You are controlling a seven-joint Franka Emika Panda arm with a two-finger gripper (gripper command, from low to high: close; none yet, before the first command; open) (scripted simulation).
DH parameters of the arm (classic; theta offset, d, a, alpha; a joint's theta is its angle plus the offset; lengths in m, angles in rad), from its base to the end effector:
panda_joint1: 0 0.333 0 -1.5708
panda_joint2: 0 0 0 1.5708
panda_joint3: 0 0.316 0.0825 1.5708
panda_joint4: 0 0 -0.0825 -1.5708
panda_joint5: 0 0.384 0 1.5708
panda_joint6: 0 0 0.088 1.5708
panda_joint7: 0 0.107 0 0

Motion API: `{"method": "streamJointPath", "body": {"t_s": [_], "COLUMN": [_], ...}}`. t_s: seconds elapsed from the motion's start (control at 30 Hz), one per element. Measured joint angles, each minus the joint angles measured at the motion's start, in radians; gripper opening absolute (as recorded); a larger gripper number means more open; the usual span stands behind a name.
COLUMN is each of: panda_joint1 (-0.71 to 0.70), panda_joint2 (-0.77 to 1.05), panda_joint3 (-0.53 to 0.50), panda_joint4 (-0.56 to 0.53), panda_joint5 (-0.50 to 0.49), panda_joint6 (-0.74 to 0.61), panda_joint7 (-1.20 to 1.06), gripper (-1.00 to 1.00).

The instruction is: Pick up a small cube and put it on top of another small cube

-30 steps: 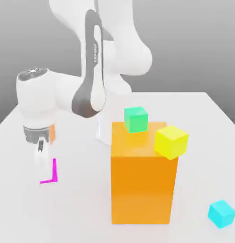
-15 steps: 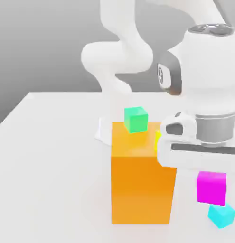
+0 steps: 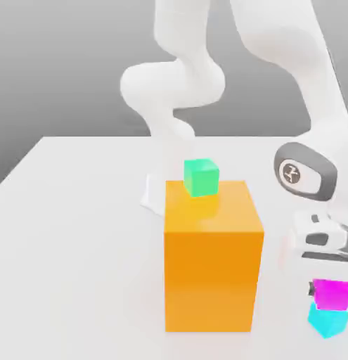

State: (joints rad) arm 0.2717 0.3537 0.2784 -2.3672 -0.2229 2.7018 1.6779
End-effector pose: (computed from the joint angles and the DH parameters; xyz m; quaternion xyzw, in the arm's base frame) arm 0.4246 0.2763 0.1828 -0.8911 0.4539 -0.0004 0.0016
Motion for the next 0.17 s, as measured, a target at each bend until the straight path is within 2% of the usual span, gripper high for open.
{"method": "streamJointPath", "body": {"t_s": [0.07,0.17], "panda_joint1": [0.002,-0.021], "panda_joint2": [0.003,-0.084], "panda_joint3": [-0.002,0.031], "panda_joint4": [0.0,-0.008], "panda_joint5": [-0.002,0.057], "panda_joint6": [0.001,-0.073], "panda_joint7": [0.001,-0.041], "gripper": [1.0,1.0]}}
